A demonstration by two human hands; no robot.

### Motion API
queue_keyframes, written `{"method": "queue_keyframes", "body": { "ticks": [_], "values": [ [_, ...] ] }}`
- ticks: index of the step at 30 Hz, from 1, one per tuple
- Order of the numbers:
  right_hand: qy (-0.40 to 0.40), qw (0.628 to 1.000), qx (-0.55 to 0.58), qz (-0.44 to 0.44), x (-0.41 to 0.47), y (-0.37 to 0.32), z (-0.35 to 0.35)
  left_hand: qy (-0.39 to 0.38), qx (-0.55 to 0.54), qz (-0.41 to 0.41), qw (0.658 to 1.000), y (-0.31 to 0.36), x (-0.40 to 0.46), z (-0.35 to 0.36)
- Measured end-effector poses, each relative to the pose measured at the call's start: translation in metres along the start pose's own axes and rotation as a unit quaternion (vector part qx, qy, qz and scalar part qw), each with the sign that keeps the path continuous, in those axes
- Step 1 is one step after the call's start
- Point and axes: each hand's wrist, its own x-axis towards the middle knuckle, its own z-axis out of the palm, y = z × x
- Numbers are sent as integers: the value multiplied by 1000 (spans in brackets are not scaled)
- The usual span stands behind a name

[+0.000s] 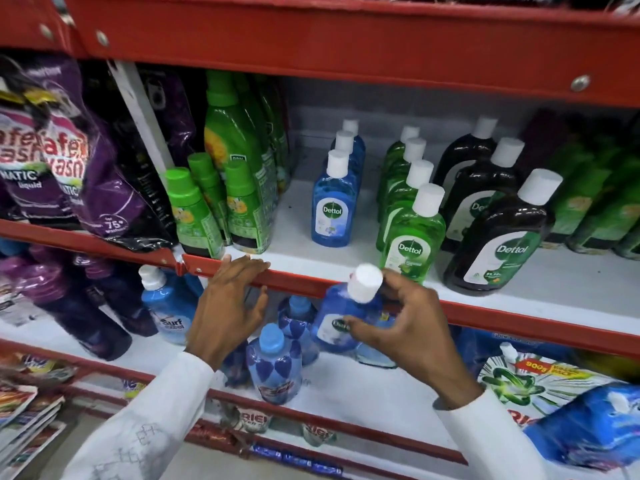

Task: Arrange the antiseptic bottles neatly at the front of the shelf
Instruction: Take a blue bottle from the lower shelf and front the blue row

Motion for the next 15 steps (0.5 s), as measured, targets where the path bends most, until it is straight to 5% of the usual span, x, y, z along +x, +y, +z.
{"method": "queue_keyframes", "body": {
  "ticks": [6,15],
  "values": [
    [43,997,-10,-58,60,-52,-7,3,-22,-3,1000,5,0,-4],
    [23,995,-96,-28,117,-29,19,-5,-34,12,999,-6,2,-5]
  ]
}}
